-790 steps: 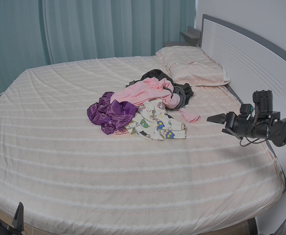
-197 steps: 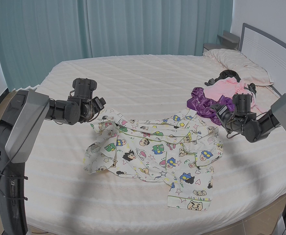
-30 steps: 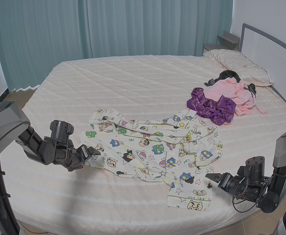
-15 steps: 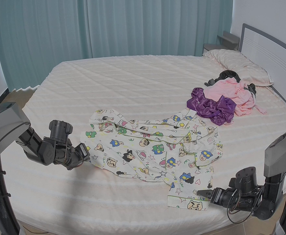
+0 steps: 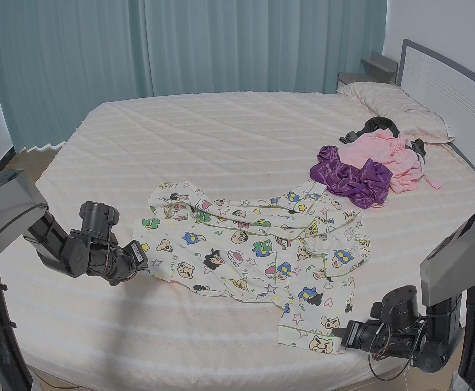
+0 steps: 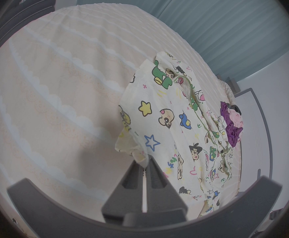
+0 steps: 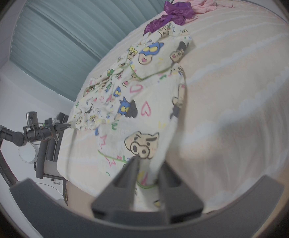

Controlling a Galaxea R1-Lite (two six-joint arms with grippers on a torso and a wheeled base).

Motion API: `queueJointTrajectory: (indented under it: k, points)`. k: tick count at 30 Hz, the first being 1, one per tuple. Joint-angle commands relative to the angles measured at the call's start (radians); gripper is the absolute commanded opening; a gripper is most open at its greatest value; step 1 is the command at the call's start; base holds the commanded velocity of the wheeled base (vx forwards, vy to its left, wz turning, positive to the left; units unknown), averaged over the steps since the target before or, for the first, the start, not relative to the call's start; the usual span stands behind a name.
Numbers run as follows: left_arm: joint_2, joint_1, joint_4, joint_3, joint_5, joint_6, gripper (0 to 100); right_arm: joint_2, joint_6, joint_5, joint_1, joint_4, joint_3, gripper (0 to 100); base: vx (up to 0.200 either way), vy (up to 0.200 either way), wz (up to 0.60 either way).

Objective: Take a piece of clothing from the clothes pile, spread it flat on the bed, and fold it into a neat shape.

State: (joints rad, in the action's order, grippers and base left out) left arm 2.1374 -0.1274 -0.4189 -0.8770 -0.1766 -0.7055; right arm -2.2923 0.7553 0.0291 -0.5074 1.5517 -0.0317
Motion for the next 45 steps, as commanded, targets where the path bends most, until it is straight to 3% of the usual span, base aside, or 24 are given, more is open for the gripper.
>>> queueJointTrajectory:
  k: [1, 10, 13, 16, 25, 36, 41, 45]
  points:
    - [-0.014, 0.000, 0.000, 0.013, 0.002, 0.001, 0, -0.010, -0.013, 0.002, 0.000, 0.008, 0.029, 0, 0.000, 0.000, 0.00]
    - [-0.105, -0.001, -0.003, 0.073, 0.000, 0.003, 0, 0.122, -0.019, 0.011, 0.052, -0.038, 0.032, 0, 0.000, 0.000, 0.00]
    - [-0.129, -0.001, 0.000, 0.093, 0.002, 0.008, 0, 0.223, -0.022, 0.057, 0.069, -0.168, 0.032, 0, 0.000, 0.000, 0.00]
    - [-0.163, -0.001, 0.002, 0.138, 0.005, 0.009, 0, 0.312, -0.065, 0.110, 0.106, -0.294, 0.032, 0, 0.000, 0.000, 0.00]
    - [-0.231, 0.002, 0.005, 0.248, 0.008, 0.066, 0, 0.335, -0.165, 0.117, 0.187, -0.395, 0.032, 0, 0.000, 0.000, 0.00]
    - [-0.277, 0.000, 0.005, 0.342, 0.016, 0.070, 0, 0.407, -0.232, 0.117, 0.201, -0.510, 0.032, 0, 0.000, 0.000, 0.00]
    - [-0.291, -0.003, -0.001, 0.429, 0.017, 0.146, 0, 0.409, -0.245, 0.118, 0.196, -0.545, 0.032, 0, 0.000, 0.000, 0.00]
    - [-0.283, 0.002, -0.003, 0.420, 0.016, 0.144, 0, 0.410, -0.245, 0.129, 0.196, -0.545, 0.032, 0, 0.000, 0.000, 0.00]
